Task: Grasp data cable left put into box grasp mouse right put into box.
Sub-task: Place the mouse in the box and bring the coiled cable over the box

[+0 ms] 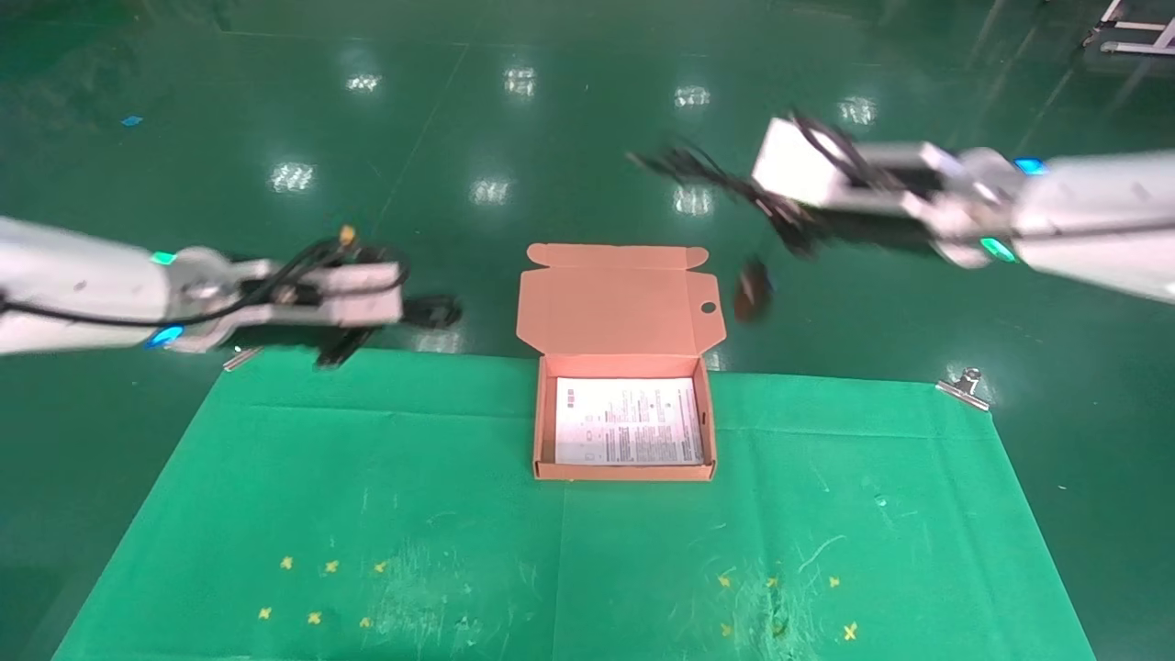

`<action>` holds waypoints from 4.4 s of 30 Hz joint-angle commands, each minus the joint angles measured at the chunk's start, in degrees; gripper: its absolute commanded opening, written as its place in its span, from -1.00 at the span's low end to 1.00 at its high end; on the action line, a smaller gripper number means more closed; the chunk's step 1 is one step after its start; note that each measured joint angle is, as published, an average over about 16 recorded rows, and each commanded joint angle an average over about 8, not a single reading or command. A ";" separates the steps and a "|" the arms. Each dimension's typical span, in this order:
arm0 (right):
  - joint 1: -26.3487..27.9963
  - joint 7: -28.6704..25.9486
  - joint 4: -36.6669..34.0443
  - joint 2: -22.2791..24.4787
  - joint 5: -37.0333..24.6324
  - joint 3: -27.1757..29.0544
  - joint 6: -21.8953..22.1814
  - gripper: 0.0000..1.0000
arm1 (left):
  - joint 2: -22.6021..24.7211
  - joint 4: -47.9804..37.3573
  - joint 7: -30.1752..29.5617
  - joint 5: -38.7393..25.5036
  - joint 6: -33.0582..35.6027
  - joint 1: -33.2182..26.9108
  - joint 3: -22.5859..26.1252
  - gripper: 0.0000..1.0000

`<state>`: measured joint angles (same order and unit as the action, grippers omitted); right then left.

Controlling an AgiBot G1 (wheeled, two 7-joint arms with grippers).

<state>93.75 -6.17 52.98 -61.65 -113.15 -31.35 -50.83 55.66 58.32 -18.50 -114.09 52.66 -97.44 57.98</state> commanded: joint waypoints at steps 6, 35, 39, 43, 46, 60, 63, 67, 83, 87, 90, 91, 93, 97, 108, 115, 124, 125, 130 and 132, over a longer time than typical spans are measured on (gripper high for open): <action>5.54 2.55 -7.24 -8.58 1.46 0.50 5.00 -1.00 | 5.18 -3.45 -0.17 -2.72 -7.03 -1.38 -0.75 -1.00; 7.60 9.51 -19.04 -15.49 6.03 -2.49 7.45 -1.00 | 7.07 -7.31 4.26 -3.17 -7.55 -1.68 0.54 -1.00; 6.02 9.21 -18.78 -15.90 6.82 -4.37 7.44 -1.00 | 5.34 -5.03 0.49 -5.60 -5.34 -1.15 1.17 -1.00; 4.55 8.08 -18.25 -16.18 7.78 -6.91 7.90 -1.00 | 3.42 -1.84 -3.48 -8.44 -3.02 -0.83 1.71 -1.00; 3.55 6.86 -17.90 -16.32 8.48 -9.20 8.43 -1.00 | 2.05 0.87 -6.37 -10.42 -1.23 -0.62 2.02 -1.00; -0.17 -3.23 -16.71 -16.66 13.49 -21.51 12.14 -1.00 | -0.07 7.92 -13.55 -15.25 1.58 0.47 2.34 -1.00; -0.51 -7.06 -17.48 -16.64 14.69 -23.74 13.28 -1.00 | -0.15 8.32 -13.97 -15.56 1.70 0.56 2.35 -1.00; -0.81 -12.76 -19.30 -16.61 15.78 -26.54 14.39 -1.00 | -0.21 8.64 -14.31 -15.80 1.79 0.63 2.35 -1.00; -0.85 -21.27 -19.40 -15.61 14.92 -35.24 17.55 1.00 | 0.31 8.87 -14.36 -15.67 1.42 1.14 2.47 -1.00; -0.95 -21.43 -18.19 -14.64 14.97 -35.83 17.55 1.00 | 2.61 7.01 -13.06 -14.70 -0.71 2.22 2.79 -1.00; -0.99 -21.21 -17.20 -13.58 14.88 -36.02 17.35 1.00 | 5.46 3.74 -11.15 -13.62 -3.38 3.15 3.12 -1.00; -1.01 -21.03 -16.79 -13.12 14.85 -36.07 17.22 1.00 | 6.50 2.40 -10.34 -13.16 -4.34 3.42 3.22 -1.00; -1.00 -20.60 -15.88 -12.00 14.84 -36.09 16.93 1.00 | 8.67 -0.46 -8.54 -12.09 -6.25 3.95 3.42 -1.00; -0.73 -19.88 -13.76 -9.07 14.96 -35.86 16.45 1.00 | 13.02 -6.52 -4.11 -9.05 -10.24 4.92 3.51 -1.00; 1.80 -22.02 -8.20 0.14 13.17 -35.17 15.76 1.00 | 21.99 -19.82 12.76 2.38 -21.89 9.04 3.66 -1.00; 3.32 -25.54 -3.02 5.23 10.91 -35.18 14.63 1.00 | 22.78 -20.37 20.89 11.28 -24.60 10.50 6.23 -1.00; 4.49 -29.92 2.72 8.95 7.28 -35.51 13.74 1.00 | 22.93 -19.20 27.88 21.23 -25.73 10.82 10.53 -0.80; 4.53 -30.22 3.10 9.11 6.97 -35.56 13.71 1.00 | 22.93 -19.17 28.38 22.02 -25.83 10.78 10.86 -0.55; 4.63 -31.27 4.30 9.67 5.95 -35.70 13.60 1.00 | 23.01 -19.67 29.80 25.10 -26.08 10.69 12.17 0.70; 4.65 -31.38 4.48 9.76 5.80 -35.71 13.58 1.00 | 23.04 -19.88 29.87 25.61 -26.10 10.69 12.36 1.00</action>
<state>98.38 -37.36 57.23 -52.01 -107.18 -67.04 -37.24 78.66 38.63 11.18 -89.11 26.60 -86.76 70.08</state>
